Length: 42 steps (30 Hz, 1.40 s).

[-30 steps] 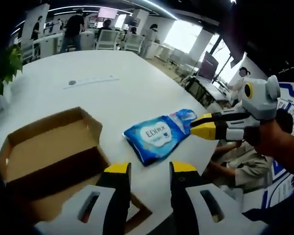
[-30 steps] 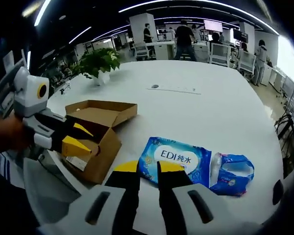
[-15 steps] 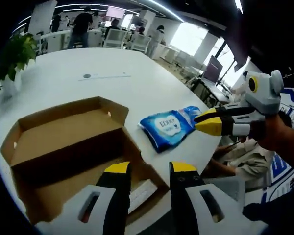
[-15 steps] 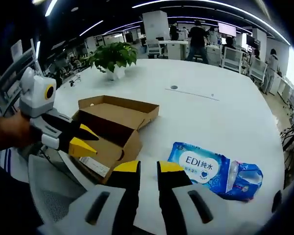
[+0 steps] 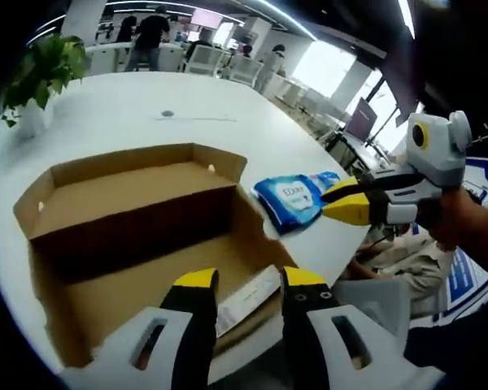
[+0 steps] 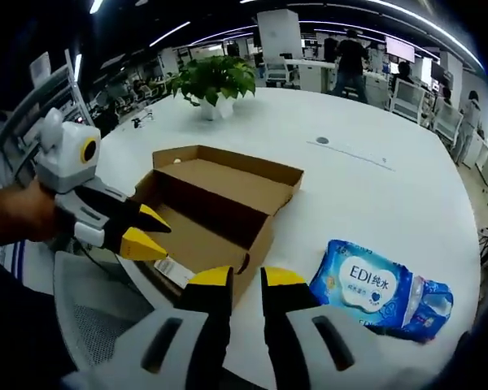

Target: Operate the shoe box by opening the lid, removing the specified soft item, and placing it in the target area until the item is outside and the box remains undamaged.

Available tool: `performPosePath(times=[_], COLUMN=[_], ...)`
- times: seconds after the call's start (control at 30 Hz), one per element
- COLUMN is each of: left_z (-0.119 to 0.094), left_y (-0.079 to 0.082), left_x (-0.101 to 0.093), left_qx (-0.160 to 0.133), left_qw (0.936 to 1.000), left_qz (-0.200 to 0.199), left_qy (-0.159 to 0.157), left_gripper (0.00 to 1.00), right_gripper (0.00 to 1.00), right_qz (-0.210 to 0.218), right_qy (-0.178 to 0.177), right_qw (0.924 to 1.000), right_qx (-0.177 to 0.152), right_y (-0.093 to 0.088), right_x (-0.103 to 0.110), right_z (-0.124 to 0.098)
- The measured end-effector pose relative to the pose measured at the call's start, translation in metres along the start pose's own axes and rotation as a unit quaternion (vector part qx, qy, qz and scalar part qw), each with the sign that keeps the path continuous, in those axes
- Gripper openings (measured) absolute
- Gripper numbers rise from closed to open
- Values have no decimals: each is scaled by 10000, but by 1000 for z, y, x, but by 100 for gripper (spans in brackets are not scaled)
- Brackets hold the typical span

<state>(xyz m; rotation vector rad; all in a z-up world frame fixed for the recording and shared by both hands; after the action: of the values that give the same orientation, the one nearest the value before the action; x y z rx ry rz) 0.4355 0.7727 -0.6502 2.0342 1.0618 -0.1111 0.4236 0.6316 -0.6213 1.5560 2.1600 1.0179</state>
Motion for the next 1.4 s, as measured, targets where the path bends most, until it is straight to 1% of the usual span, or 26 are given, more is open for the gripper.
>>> performPosePath(times=[0.17, 0.3, 0.37, 0.43, 0.5, 0.63, 0.67, 0.7, 0.73, 0.77, 0.83, 0.87, 0.9, 0.93, 0.97, 1.03, 1.07, 1.13, 1.17, 1.2, 1.23, 1.3, 1.33, 1.37, 1.4], left_z=[-7, -10, -12, -13, -14, -14, -14, -14, -15, -15, -17, -17, -17, -16, -16, -17, -16, -15, -14, -14, -14, -14, -14, -14, -13], left_y=[-4, -7, -10, -14, -19, -30, -32, -34, -35, -35, -38, -40, -42, -45, -47, -50, -52, -55, -57, -58, -58, -57, -56, -57, -56], left_x=[12, 18, 20, 22, 23, 26, 26, 26, 26, 26, 27, 27, 28, 28, 29, 28, 28, 27, 26, 26, 26, 26, 27, 27, 28], left_qx=[-18, -5, -4, 2, 10, 12, 24, 19, -37, -62, -109, -111, -91, -74, -62, -48, -28, 9, 29, 61, 36, 5, -3, 7, 12], left_qw=[9999, 9999, 9998, 9997, 9997, 9993, 9992, 9992, 9992, 9992, 9989, 9990, 9991, 9992, 9992, 9991, 9992, 9992, 9992, 9992, 9992, 9992, 9993, 9992, 9992], left_qz=[-78, -132, -175, -216, -251, -362, -387, -405, -395, -388, -445, -422, -407, -375, -374, -387, -379, -375, -365, -354, -339, -339, -327, -329, -350], left_qy=[63, 99, 101, 95, 74, 20, 7, -4, -6, -7, -64, -82, -90, -104, -116, -139, -144, -169, -188, -191, -198, -203, -202, -205, -215], left_gripper=[28, 28, 28, 28, 28, 28, 28, 27, 27, 27, 27, 26, 26, 27, 27, 26, 26, 26, 26, 26, 27, 26, 26, 26, 26], right_gripper=[13, 14, 15, 15, 15, 16, 17, 18, 17, 18, 17, 17, 17, 17, 17, 17, 18, 19, 18, 18, 18, 17, 17, 17, 17], right_qz=[-110, -213, -336, -367, -437, -742, -904, -1168, -1237, -1364, -1943, -2130, -2392, -2565, -2826, -3100, -3376, -3634, -3730, -3840, -3908, -4027, -4073, -4134, -4225], right_qy=[124, 288, 362, 471, 506, 714, 884, 1019, 1069, 1200, 1511, 1595, 1719, 1737, 1858, 2031, 2113, 2208, 2206, 2221, 2256, 2286, 2354, 2351, 2366], right_qw=[9998, 9990, 9981, 9972, 9964, 9912, 9871, 9822, 9805, 9766, 9587, 9515, 9394, 9337, 9235, 9078, 8935, 8773, 8723, 8646, 8593, 8512, 8452, 8400, 8331], right_qx=[95, 258, 371, 448, 529, 827, 981, 1056, 1087, 1154, 1427, 1546, 1756, 1797, 1813, 1964, 2075, 2227, 2263, 2361, 2408, 2471, 2537, 2614, 2673], right_y=[2, -1, -2, -3, -4, -7, -9, -10, -10, -10, -14, -15, -18, -17, -16, -18, -18, -19, -18, -19, -20, -22, -25, -27, -29], right_x=[10, 17, 20, 24, 25, 31, 35, 38, 40, 44, 54, 56, 61, 62, 67, 70, 71, 72, 72, 71, 72, 72, 73, 73, 72], right_z=[9, 17, 19, 23, 25, 31, 34, 36, 36, 38, 42, 43, 45, 48, 51, 55, 58, 63, 65, 67, 69, 73, 73, 74, 75])
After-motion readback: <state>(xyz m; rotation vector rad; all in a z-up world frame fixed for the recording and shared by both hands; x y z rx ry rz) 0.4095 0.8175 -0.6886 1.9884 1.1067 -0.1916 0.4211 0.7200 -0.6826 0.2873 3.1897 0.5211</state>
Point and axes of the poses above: the point that each gripper's makers call its tool centre point, and the gripper's own axes: z roughly forward along the fingers, x roughly to its left, y roughly out of its top, the point moved 4 cm from there along -z, roughly backward along the fingers, and after that the axes turned 1 degree about z, right-handed, at the moved point
